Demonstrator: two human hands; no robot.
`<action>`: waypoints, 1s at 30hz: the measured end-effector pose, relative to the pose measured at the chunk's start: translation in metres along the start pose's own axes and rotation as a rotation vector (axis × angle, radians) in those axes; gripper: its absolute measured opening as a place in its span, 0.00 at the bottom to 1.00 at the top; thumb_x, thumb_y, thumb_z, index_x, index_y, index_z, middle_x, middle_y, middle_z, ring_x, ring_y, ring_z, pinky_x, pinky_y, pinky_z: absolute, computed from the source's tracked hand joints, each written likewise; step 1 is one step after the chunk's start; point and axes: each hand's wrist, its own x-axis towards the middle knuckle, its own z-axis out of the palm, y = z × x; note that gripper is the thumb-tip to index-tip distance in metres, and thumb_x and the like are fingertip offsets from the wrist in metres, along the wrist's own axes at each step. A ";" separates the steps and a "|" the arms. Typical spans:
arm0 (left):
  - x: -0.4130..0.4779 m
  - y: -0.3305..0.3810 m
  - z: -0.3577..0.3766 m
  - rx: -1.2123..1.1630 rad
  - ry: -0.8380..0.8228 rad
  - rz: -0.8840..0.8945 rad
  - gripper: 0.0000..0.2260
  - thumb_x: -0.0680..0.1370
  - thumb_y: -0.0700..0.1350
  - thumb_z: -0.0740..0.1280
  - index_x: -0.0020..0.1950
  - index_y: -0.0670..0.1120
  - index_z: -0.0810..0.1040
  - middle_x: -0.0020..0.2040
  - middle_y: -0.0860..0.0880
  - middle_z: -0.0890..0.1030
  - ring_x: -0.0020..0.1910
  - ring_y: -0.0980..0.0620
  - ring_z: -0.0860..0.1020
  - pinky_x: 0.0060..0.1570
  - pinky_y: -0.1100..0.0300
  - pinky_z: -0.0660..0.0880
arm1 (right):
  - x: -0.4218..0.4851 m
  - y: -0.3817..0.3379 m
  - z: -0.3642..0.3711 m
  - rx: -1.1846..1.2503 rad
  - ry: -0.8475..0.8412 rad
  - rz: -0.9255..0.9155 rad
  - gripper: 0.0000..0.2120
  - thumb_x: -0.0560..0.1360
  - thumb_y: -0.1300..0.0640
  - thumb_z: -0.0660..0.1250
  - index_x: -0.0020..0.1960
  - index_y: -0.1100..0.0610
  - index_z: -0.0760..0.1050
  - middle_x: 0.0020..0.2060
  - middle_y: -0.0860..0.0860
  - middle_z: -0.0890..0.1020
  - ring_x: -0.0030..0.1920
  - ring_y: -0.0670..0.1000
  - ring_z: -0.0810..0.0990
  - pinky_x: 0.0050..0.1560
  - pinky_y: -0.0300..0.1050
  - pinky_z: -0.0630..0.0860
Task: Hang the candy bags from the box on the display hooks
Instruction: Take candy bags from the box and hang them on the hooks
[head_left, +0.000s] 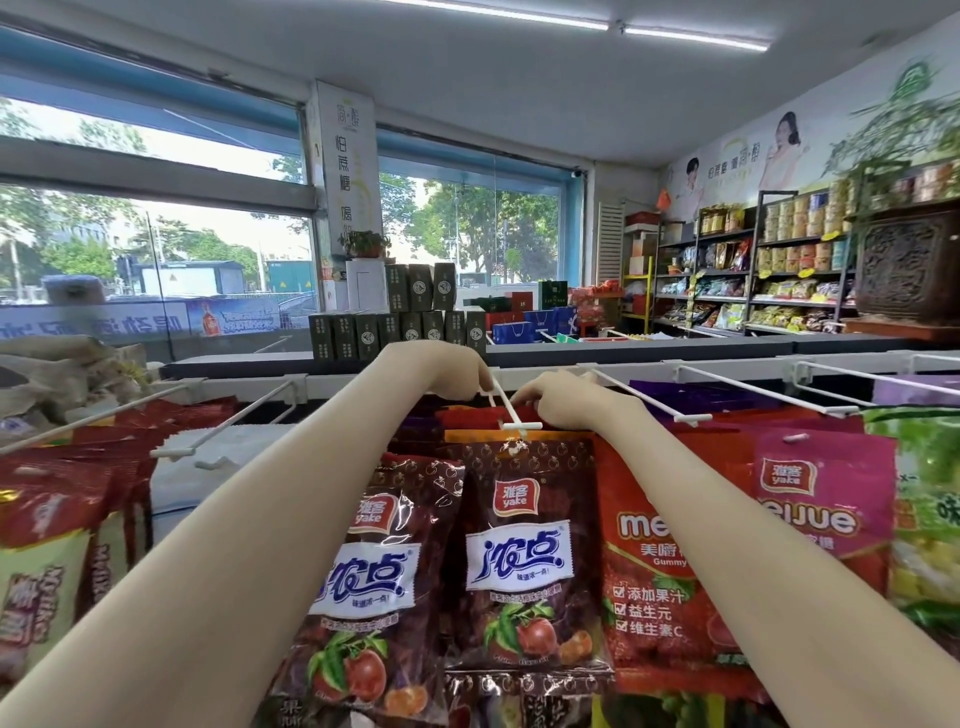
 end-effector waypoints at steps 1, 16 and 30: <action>-0.004 0.000 -0.001 -0.008 0.047 0.010 0.23 0.79 0.34 0.54 0.71 0.51 0.70 0.72 0.48 0.69 0.71 0.46 0.67 0.70 0.49 0.63 | -0.002 0.000 0.001 0.002 0.026 0.002 0.23 0.79 0.64 0.51 0.64 0.42 0.74 0.67 0.47 0.73 0.70 0.54 0.65 0.68 0.62 0.58; -0.100 0.088 0.089 -0.192 1.306 0.369 0.05 0.77 0.39 0.63 0.46 0.40 0.78 0.40 0.45 0.77 0.37 0.47 0.76 0.35 0.57 0.75 | -0.136 0.024 0.039 0.224 0.557 -0.340 0.14 0.76 0.67 0.62 0.60 0.59 0.77 0.58 0.51 0.80 0.61 0.48 0.74 0.65 0.35 0.64; -0.030 0.150 0.111 0.102 0.741 0.151 0.28 0.77 0.56 0.65 0.73 0.43 0.64 0.70 0.46 0.70 0.70 0.47 0.67 0.72 0.50 0.57 | -0.145 0.133 0.034 0.166 0.603 -0.142 0.24 0.76 0.51 0.66 0.70 0.55 0.67 0.65 0.50 0.73 0.66 0.50 0.68 0.67 0.48 0.59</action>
